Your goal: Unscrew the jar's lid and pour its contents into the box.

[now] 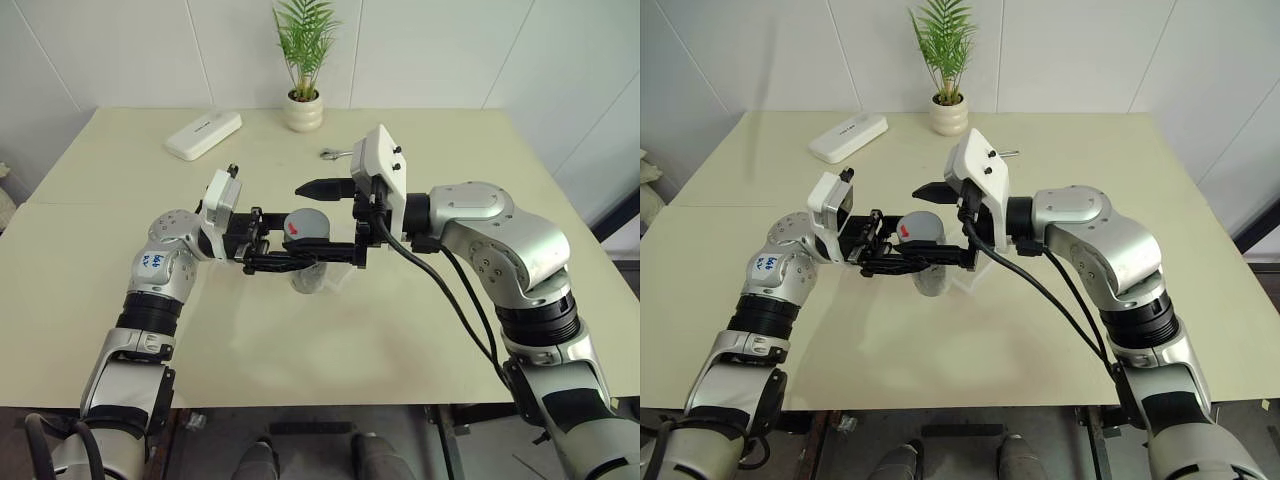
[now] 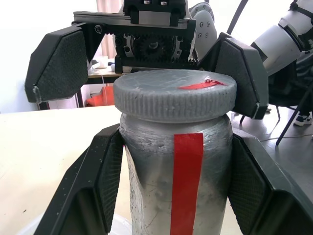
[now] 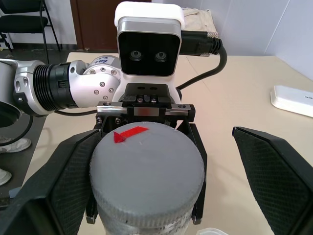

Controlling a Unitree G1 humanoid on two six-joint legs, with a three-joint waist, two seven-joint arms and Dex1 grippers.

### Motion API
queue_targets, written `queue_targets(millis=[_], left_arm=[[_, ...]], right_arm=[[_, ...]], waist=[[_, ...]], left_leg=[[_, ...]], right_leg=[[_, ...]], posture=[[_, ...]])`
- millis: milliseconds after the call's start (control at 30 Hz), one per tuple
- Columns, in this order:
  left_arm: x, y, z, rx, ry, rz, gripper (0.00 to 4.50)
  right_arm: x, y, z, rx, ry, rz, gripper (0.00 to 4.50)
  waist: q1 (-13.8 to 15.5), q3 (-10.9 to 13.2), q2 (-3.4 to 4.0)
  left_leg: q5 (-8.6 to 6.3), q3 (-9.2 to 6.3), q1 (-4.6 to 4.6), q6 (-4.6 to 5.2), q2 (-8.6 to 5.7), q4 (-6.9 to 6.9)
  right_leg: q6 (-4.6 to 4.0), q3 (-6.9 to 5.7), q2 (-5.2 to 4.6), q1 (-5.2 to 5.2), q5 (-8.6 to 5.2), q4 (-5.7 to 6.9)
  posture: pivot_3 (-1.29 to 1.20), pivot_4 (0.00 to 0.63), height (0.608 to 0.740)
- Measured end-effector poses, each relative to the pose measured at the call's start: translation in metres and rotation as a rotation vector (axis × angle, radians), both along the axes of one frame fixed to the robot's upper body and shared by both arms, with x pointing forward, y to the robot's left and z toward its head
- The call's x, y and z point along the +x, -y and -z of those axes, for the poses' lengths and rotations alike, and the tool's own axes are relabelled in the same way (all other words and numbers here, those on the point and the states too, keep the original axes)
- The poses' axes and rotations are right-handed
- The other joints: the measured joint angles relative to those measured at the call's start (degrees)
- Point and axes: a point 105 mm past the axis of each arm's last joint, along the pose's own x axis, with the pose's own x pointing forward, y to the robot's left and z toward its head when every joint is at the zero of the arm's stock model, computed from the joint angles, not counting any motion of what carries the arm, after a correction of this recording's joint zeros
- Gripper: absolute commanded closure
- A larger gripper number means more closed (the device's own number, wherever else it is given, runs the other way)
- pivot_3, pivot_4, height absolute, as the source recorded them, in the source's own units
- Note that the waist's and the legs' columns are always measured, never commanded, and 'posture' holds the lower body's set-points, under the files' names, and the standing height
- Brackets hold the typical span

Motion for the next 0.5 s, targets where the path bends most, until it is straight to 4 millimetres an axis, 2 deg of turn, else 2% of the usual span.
queue_targets(millis=[500], left_arm=[[0.0001, -0.0001, 0.0001, 0.001, 0.002, -0.001, 1.90]], right_arm=[[-0.0039, 0.0034, 0.0038, -0.022, -0.009, -0.007, 0.00]], waist=[[0.02, 0.00, 0.00]], left_leg=[[0.00, 0.00, 0.00, 0.00, 0.00, 0.00]], right_leg=[[0.00, 0.00, 0.00, 0.00, 0.00, -0.01]], posture=[[0.00, 0.150, 0.740]])
